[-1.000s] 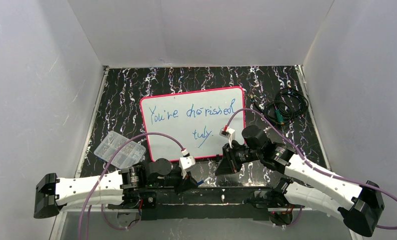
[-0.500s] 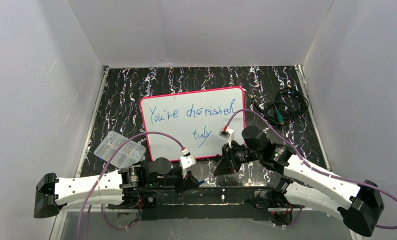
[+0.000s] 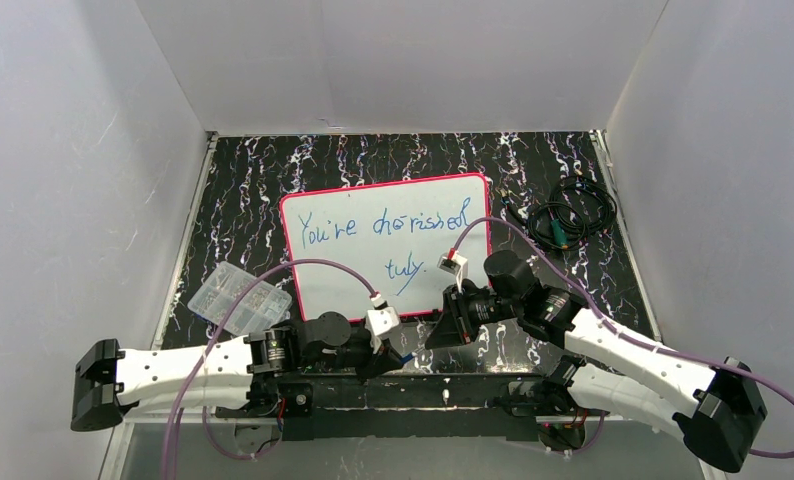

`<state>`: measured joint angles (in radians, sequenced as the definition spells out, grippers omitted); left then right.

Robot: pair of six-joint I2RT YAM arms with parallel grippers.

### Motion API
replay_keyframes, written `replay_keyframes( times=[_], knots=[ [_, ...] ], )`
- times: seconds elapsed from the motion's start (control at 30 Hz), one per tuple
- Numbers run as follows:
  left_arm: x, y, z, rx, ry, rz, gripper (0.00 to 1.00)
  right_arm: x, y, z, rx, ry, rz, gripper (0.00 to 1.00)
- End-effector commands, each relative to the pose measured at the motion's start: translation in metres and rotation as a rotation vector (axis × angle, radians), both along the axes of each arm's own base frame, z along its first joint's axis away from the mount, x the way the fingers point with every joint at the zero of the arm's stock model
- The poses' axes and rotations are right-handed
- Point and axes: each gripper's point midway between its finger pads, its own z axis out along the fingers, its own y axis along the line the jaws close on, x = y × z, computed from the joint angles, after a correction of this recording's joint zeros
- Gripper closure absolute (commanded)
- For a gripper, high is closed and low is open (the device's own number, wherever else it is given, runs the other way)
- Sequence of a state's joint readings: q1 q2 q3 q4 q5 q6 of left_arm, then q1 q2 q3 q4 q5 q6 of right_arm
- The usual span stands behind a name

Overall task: Write a sentence on the whiteboard
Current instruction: Close the whiteboard marker at the center of the board.

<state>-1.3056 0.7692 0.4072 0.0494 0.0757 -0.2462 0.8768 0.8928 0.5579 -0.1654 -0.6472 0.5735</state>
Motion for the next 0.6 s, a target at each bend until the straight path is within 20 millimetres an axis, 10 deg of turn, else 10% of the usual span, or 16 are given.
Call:
replay_keyframes(
  times=[0.0, 0.57],
  knots=[
    [0.020, -0.028, 0.060, -0.182, -0.104, 0.047, 1.00, -0.008, 0.005, 0.008, 0.049, 0.012, 0.048, 0.99],
    [0.042, -0.040, 0.090, -0.238, -0.222, 0.107, 1.00, -0.016, 0.004, -0.010, 0.004, 0.037, 0.065, 0.99]
  ],
)
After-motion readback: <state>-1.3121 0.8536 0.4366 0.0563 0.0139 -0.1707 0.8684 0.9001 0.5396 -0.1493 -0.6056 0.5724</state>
